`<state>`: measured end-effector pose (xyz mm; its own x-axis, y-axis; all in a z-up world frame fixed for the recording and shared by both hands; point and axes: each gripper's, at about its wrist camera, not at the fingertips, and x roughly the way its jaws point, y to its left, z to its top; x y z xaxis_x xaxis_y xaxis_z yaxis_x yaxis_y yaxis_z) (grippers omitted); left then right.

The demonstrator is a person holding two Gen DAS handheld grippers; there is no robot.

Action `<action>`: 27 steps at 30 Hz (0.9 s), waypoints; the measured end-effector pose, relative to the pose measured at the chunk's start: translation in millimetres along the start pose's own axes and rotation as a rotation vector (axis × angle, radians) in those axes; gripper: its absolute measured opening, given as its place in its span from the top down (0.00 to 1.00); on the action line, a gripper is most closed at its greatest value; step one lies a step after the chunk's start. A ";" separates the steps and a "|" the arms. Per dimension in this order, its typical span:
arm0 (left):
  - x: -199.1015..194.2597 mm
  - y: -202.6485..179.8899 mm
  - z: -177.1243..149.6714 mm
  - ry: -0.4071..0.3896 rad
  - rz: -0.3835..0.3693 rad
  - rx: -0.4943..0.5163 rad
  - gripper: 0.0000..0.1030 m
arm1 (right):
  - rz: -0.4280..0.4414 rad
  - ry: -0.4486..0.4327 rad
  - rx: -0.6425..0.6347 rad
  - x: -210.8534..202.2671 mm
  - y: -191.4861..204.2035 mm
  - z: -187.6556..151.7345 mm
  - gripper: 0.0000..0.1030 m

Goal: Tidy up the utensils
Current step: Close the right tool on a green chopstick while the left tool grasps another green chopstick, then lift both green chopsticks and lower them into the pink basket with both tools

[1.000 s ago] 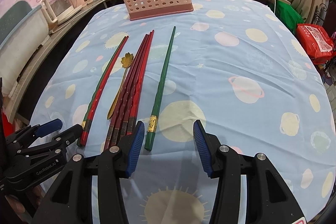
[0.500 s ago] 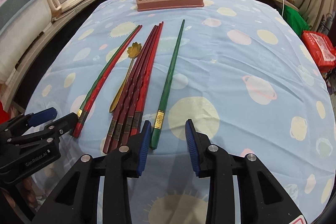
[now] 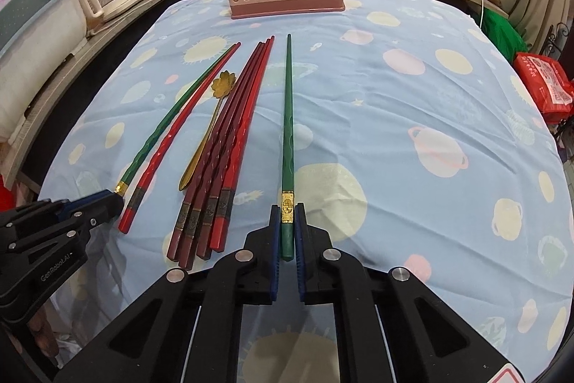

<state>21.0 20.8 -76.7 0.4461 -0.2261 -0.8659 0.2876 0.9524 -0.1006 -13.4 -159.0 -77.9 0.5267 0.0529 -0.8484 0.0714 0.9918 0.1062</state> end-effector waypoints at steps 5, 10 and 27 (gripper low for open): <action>-5.0 2.8 0.7 0.003 -0.039 -0.024 0.93 | 0.017 -0.009 0.018 -7.8 -4.3 -0.8 0.93; -23.4 6.8 8.1 -0.036 -0.039 -0.037 0.93 | 0.025 -0.054 0.039 -25.8 -10.4 4.3 0.93; -104.5 24.5 78.0 -0.266 -0.020 -0.063 0.93 | 0.073 -0.287 0.092 -110.0 -32.2 69.6 0.93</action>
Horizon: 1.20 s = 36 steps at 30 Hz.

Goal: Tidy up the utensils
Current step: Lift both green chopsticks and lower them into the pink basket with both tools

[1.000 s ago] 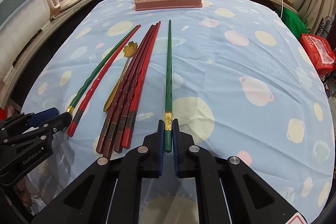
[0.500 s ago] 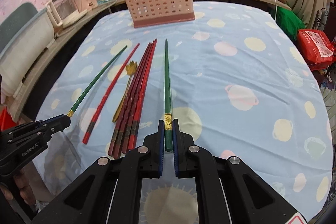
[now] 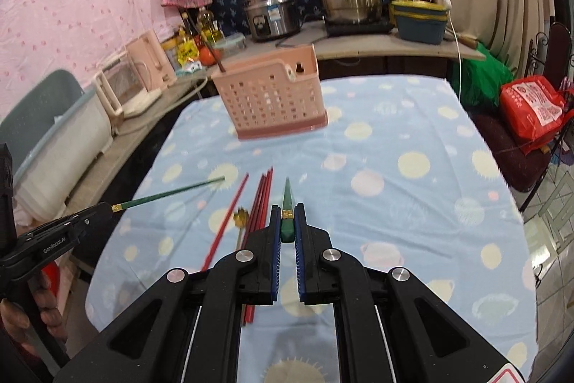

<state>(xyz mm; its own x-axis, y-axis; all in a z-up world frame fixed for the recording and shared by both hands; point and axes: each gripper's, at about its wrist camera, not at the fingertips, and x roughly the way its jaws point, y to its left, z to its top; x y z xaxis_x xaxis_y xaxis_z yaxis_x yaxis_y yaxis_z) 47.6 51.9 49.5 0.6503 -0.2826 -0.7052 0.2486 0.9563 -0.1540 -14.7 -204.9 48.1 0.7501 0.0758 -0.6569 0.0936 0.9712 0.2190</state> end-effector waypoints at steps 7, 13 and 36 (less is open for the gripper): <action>-12.5 -0.7 51.5 -0.103 0.013 0.017 0.93 | 0.018 -0.088 -0.008 -14.0 -0.3 47.2 0.93; -15.8 -5.1 99.4 -0.172 0.022 0.042 0.93 | 0.018 -0.147 -0.025 -12.7 -2.4 90.9 0.93; -4.2 -42.5 284.6 -0.423 -0.025 0.062 0.93 | 0.104 -0.376 0.018 31.2 19.8 282.1 0.93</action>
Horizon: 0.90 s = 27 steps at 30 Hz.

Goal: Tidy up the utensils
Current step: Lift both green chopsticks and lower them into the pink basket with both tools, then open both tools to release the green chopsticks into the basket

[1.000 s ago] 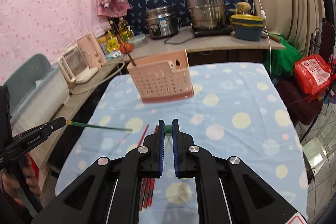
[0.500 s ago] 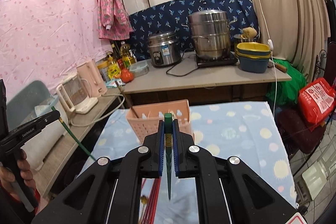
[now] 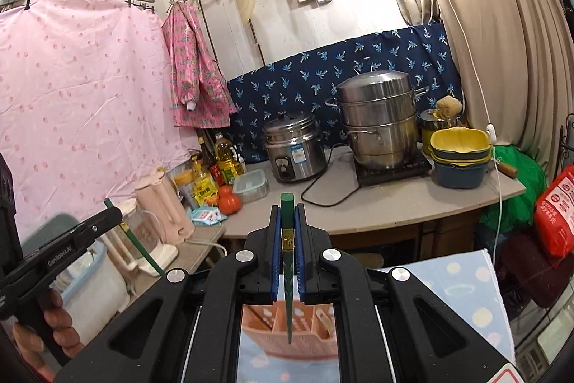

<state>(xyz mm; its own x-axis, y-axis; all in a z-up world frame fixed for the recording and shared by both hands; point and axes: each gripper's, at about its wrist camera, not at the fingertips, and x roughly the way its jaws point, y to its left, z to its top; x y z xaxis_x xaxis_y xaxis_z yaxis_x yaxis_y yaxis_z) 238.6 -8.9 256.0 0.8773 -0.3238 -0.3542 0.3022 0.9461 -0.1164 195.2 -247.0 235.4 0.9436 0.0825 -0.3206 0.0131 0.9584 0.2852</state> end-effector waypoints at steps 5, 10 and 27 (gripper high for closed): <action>34.7 2.2 -4.8 0.014 -0.009 -0.014 0.93 | 0.004 0.015 0.026 41.9 -3.0 -7.3 0.93; 71.6 14.6 -38.5 0.084 -0.004 -0.042 0.93 | -0.006 0.100 0.053 80.6 -15.8 -41.9 0.93; 85.0 32.6 -106.4 0.195 0.162 -0.076 0.43 | -0.085 0.198 -0.008 87.8 -24.0 -100.5 0.47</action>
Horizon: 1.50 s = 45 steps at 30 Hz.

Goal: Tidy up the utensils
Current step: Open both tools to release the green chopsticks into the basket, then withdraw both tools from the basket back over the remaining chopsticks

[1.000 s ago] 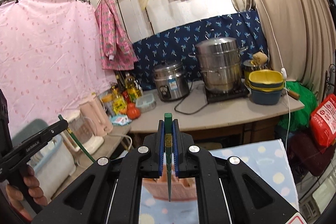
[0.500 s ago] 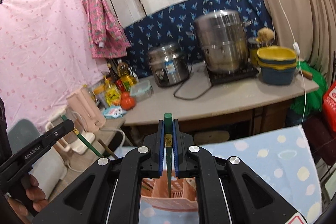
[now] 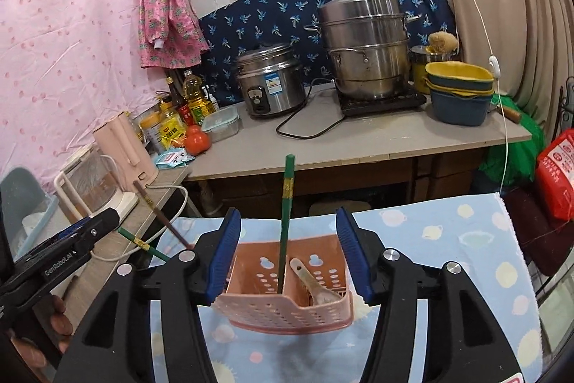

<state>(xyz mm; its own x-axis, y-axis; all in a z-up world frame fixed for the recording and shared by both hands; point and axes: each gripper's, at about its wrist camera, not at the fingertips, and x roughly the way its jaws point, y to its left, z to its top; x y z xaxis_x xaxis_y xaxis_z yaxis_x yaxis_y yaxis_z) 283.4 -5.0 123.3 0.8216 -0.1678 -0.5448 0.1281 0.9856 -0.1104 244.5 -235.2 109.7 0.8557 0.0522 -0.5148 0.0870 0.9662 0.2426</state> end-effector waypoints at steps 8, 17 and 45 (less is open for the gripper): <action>-33.5 -6.1 -27.1 0.014 0.054 0.062 0.43 | 0.011 0.019 -0.045 -41.7 11.2 -27.6 0.46; -70.5 -8.7 -65.9 0.055 0.054 0.085 0.43 | 0.003 0.047 -0.086 -92.4 22.6 -75.1 0.45; -120.4 10.2 -232.4 0.324 0.026 0.105 0.43 | -0.041 0.288 -0.085 -156.7 17.5 -240.4 0.45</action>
<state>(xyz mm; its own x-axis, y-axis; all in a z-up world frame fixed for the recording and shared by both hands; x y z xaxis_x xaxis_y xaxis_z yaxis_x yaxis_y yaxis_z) 56.6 20.3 -5.5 0.6086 -0.1241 -0.7837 0.1795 0.9836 -0.0164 -10.7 -165.9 -3.1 0.6716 0.0702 -0.7376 0.0653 0.9860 0.1533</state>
